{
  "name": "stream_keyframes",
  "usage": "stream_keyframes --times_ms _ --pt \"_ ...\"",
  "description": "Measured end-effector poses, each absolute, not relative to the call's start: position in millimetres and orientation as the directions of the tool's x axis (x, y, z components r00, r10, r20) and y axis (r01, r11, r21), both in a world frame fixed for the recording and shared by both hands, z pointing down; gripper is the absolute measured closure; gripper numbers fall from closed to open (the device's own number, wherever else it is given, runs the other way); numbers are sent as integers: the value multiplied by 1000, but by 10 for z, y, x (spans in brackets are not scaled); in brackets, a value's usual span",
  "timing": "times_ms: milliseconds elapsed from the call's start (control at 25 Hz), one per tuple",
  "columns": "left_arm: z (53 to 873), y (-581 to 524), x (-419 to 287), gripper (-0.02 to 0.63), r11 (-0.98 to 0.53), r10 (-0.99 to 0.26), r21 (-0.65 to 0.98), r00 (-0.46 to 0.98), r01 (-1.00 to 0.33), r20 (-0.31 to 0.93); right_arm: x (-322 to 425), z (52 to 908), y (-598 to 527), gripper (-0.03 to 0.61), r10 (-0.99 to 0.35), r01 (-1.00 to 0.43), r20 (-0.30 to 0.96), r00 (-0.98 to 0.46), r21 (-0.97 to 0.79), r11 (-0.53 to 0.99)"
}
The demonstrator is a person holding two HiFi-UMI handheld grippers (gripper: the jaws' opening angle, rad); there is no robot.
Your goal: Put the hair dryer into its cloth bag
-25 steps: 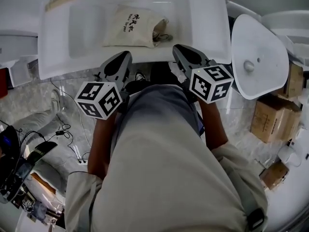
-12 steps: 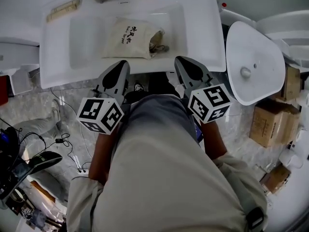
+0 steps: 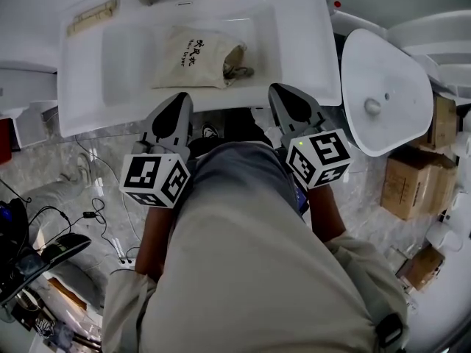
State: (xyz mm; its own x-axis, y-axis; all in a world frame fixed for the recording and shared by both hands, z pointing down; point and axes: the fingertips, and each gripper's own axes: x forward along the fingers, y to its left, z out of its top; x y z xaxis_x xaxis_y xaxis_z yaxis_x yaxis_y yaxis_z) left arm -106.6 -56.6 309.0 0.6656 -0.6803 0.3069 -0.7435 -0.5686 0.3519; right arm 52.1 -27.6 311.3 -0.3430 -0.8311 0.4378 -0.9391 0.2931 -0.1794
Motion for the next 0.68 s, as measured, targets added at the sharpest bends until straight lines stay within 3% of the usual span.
stream_keyframes --times_ms 680 --pt "3167 -509 -1073 607 -594 -648 343 686 -728 331 516 3137 -253 571 -826 -940 447 -342 -162 302"
